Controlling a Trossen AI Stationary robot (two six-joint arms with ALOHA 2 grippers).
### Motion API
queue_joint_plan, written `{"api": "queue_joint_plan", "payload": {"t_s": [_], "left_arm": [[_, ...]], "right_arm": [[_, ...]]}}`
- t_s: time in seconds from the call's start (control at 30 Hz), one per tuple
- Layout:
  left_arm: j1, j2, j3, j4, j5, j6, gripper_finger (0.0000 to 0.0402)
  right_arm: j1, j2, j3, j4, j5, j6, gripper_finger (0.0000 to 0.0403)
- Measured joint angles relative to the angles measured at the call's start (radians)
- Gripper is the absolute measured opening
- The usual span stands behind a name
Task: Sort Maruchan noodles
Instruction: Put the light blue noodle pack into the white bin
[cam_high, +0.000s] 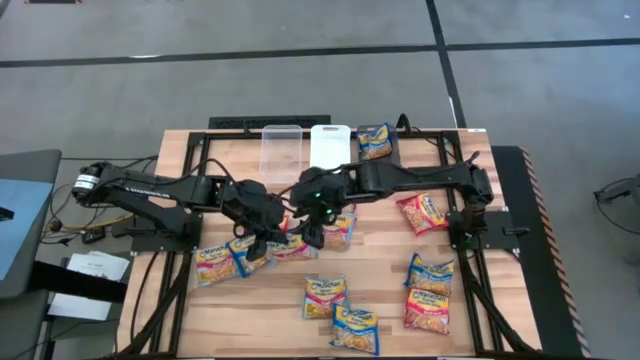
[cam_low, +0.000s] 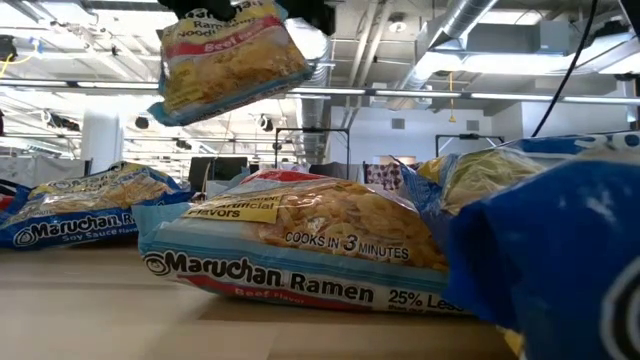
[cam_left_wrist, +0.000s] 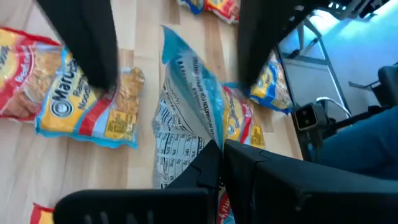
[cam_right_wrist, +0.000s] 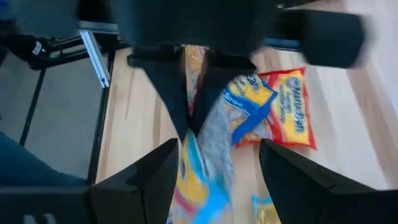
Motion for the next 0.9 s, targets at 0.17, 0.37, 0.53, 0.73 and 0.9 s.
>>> {"api": "queue_joint_plan", "payload": {"t_s": [0.17, 0.37, 0.53, 0.73, 0.9], "left_arm": [[0.0, 0.0, -0.001, 0.026, -0.007, 0.0, 0.0], [0.0, 0.002, -0.001, 0.011, -0.039, 0.001, 0.0], [0.0, 0.004, -0.002, 0.038, -0.041, 0.008, 0.0], [0.0, 0.004, -0.002, 0.069, -0.041, 0.009, 0.0], [0.001, 0.005, -0.002, 0.071, -0.044, 0.009, 0.0]], "right_arm": [[0.01, 0.032, 0.002, -0.009, -0.029, 0.003, 0.0249], [0.015, 0.05, -0.002, -0.025, -0.103, 0.035, 0.0249], [0.012, 0.056, -0.001, -0.034, -0.084, 0.084, 0.0247], [0.013, 0.067, -0.002, -0.074, -0.083, 0.114, 0.0189], [0.013, 0.081, -0.002, -0.068, -0.096, 0.14, 0.0094]]}}
